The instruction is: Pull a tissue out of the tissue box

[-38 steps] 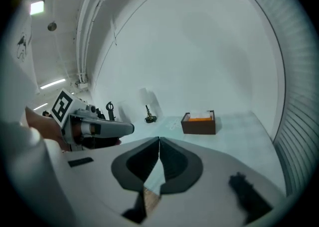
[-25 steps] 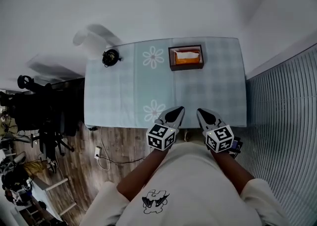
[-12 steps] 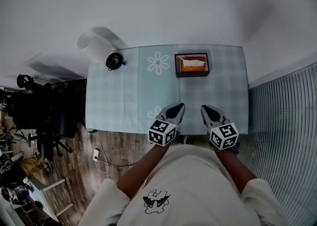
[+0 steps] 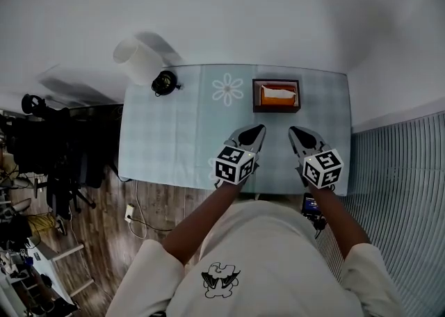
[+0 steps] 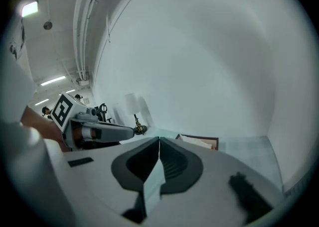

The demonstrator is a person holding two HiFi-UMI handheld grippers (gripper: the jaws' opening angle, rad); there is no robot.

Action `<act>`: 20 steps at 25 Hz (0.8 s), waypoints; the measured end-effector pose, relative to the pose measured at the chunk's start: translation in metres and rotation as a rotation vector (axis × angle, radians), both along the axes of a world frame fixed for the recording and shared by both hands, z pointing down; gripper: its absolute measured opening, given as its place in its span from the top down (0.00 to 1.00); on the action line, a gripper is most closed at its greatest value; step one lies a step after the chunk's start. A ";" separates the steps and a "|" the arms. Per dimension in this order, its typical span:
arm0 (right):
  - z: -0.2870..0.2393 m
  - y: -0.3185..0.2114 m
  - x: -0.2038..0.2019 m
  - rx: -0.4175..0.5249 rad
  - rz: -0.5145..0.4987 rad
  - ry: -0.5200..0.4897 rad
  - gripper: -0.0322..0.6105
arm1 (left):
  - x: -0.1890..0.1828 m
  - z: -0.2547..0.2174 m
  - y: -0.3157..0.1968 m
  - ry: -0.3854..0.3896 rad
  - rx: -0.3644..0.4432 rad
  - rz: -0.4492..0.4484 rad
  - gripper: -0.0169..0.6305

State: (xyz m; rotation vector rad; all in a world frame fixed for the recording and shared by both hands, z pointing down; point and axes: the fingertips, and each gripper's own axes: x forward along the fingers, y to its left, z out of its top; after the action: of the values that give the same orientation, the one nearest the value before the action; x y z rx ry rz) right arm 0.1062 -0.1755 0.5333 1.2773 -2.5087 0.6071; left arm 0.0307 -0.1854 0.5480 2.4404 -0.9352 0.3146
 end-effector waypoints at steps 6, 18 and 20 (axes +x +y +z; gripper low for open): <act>0.011 -0.039 0.004 -0.002 -0.017 0.052 0.93 | 0.006 0.001 -0.037 -0.018 0.014 0.008 0.96; 0.066 -0.103 0.017 -0.076 -0.061 0.194 0.93 | 0.028 0.033 -0.085 -0.097 -0.022 0.053 0.96; 0.075 -0.112 0.021 -0.085 -0.067 0.231 0.93 | 0.029 0.043 -0.094 -0.115 -0.038 0.052 0.96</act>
State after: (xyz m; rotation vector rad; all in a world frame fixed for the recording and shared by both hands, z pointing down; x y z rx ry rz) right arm 0.1277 -0.2876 0.6079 1.1565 -2.3019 0.5130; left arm 0.0601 -0.2795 0.5915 2.4358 -0.9063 0.4908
